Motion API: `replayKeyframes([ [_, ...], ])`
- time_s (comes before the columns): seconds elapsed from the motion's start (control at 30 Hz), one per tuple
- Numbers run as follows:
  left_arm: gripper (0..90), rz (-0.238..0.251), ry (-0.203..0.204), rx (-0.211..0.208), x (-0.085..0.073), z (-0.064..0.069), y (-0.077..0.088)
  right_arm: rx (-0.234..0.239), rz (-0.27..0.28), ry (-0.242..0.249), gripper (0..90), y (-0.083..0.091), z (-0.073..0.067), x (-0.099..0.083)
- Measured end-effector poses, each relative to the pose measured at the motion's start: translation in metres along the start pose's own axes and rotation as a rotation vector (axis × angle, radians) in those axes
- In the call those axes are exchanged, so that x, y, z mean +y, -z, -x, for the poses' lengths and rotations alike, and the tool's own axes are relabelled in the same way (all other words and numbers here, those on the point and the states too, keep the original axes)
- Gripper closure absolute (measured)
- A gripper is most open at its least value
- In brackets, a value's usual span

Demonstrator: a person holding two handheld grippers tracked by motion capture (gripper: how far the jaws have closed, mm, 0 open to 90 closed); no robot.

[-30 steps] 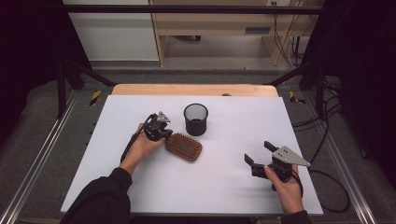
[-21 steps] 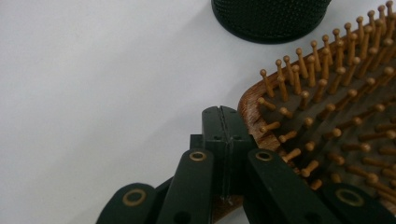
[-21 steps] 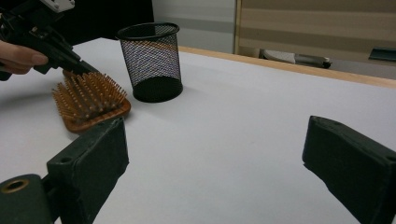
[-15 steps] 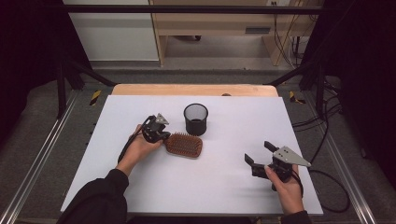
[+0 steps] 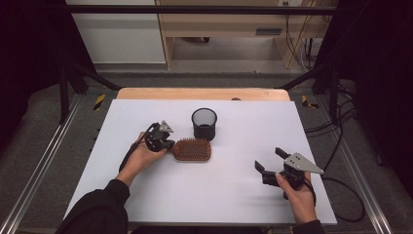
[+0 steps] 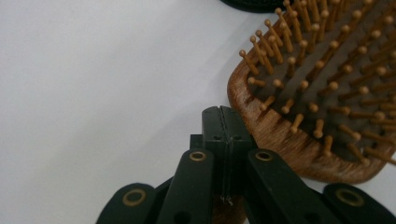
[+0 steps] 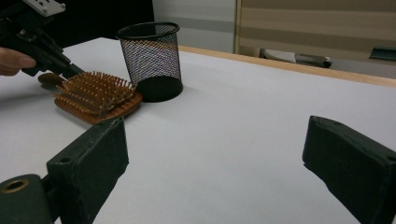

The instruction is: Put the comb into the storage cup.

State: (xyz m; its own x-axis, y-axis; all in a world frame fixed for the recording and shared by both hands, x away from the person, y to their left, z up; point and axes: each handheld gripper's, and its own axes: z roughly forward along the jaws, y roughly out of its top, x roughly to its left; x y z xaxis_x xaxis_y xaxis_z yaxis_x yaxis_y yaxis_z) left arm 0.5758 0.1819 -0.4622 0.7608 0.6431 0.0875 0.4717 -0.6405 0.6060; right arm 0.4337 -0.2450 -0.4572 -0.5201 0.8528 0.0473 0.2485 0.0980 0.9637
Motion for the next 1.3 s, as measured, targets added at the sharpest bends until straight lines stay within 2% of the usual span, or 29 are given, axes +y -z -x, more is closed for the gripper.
replayKeyframes([
  [0.07, 90.0, -0.007, -0.008, 0.001, -0.001, 0.000, 0.001, 0.000, 0.000, 0.000, 7.1, 0.000, 0.000, 0.000],
  [0.5, 90.0, -0.016, 0.004, 0.007, -0.013, -0.012, 0.012, -0.002, -0.004, 0.001, 7.1, 0.000, 0.001, 0.000],
  [0.7, 90.0, -0.027, 0.004, -0.005, -0.020, -0.017, 0.013, -0.004, -0.005, 0.000, 7.1, 0.000, 0.001, -0.001],
  [1.3, 90.0, -0.056, -0.031, -0.057, -0.027, -0.011, 0.027, -0.004, -0.005, -0.001, 7.1, -0.001, 0.001, -0.001],
])
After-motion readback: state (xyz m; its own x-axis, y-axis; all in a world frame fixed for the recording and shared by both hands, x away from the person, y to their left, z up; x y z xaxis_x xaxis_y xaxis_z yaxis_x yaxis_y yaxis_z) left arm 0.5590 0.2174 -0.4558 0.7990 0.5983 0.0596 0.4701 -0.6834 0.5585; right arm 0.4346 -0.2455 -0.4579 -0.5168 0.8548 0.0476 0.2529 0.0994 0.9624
